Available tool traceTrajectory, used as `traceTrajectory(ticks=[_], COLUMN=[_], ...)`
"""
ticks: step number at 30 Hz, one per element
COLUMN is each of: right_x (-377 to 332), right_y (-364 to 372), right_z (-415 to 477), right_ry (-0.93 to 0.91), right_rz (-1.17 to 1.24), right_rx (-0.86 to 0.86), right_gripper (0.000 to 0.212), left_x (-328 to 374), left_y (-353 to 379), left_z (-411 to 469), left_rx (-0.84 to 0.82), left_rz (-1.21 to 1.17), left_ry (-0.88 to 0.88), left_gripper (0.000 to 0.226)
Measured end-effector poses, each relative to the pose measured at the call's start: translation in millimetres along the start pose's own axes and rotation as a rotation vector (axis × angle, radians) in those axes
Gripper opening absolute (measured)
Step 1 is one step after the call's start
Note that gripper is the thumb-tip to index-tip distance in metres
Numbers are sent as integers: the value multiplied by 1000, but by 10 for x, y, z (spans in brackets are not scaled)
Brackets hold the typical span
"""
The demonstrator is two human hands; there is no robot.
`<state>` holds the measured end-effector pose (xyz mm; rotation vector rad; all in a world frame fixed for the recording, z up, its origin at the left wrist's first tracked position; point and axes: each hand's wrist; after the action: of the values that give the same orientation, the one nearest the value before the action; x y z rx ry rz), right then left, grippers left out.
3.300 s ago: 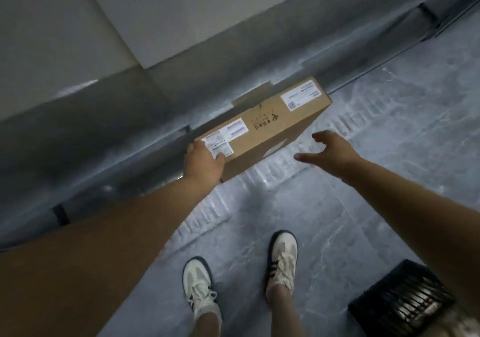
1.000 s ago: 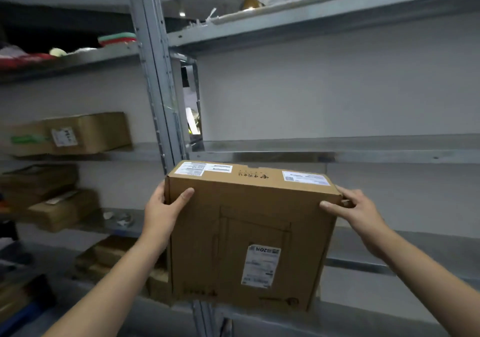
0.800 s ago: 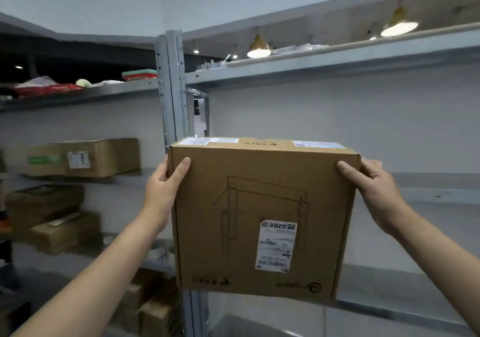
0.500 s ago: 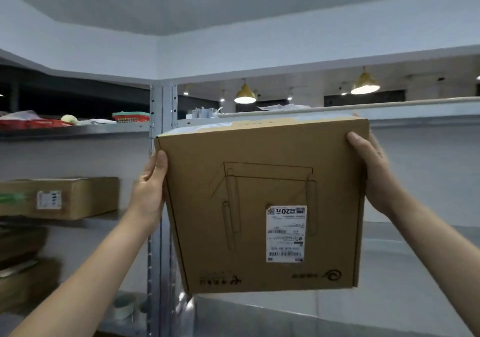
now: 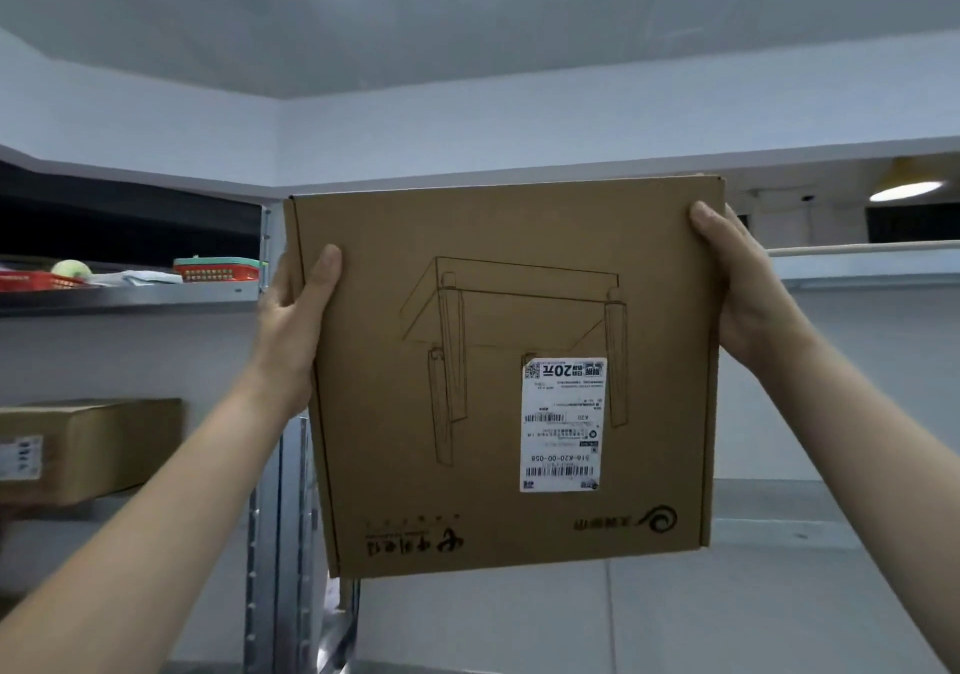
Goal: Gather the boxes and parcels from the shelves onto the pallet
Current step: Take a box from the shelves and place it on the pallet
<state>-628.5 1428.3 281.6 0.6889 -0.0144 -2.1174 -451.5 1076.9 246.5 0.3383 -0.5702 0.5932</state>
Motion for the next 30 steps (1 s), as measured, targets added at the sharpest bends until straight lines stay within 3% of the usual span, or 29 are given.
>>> traceTrajectory(ticks=[4, 7, 9, 11, 13, 17, 21, 27, 30], right_x=[25, 273, 496, 663, 776, 1017, 1386, 2107, 2547], right_y=[-191, -365, -445, -442, -425, -353, -44, 707, 1294], right_z=[-56, -271, -408, -479, -529, -589, -563, -738, -880], right_ry=[119, 314, 451, 497, 496, 546, 677, 957, 999], right_rz=[-10, -110, -101, -47, 41, 165, 221, 287, 304], right_rx=[-96, -98, -41, -6, 31, 83, 59, -95, -175], right_gripper=[50, 59, 72, 75, 70, 70, 74, 69, 67], left_x=[-69, -111, -143, -158, -133, -289, -533, -463, -280], left_y=[36, 8, -9, -61, -177, -516, -862, -1856, -2474], left_z=[72, 112, 149, 205, 209, -129, -553, -1026, -1302], left_rx=[40, 103, 142, 149, 102, -134, -157, -9, 88], left_rz=[-55, -102, -66, 10, 73, 139, 42, 102, 185], left_ry=[-36, -76, -109, -163, -198, -187, -300, -379, -426], left_gripper=[57, 52, 62, 88, 97, 72, 66, 59, 62])
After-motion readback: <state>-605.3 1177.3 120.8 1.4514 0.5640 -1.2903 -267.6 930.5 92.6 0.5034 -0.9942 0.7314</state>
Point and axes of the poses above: each hand's wrist, its own z-axis towards the middle knuckle, its own y-axis out of the palm, x = y × z, and after that the axes turned 14 degrees about z, right-handed
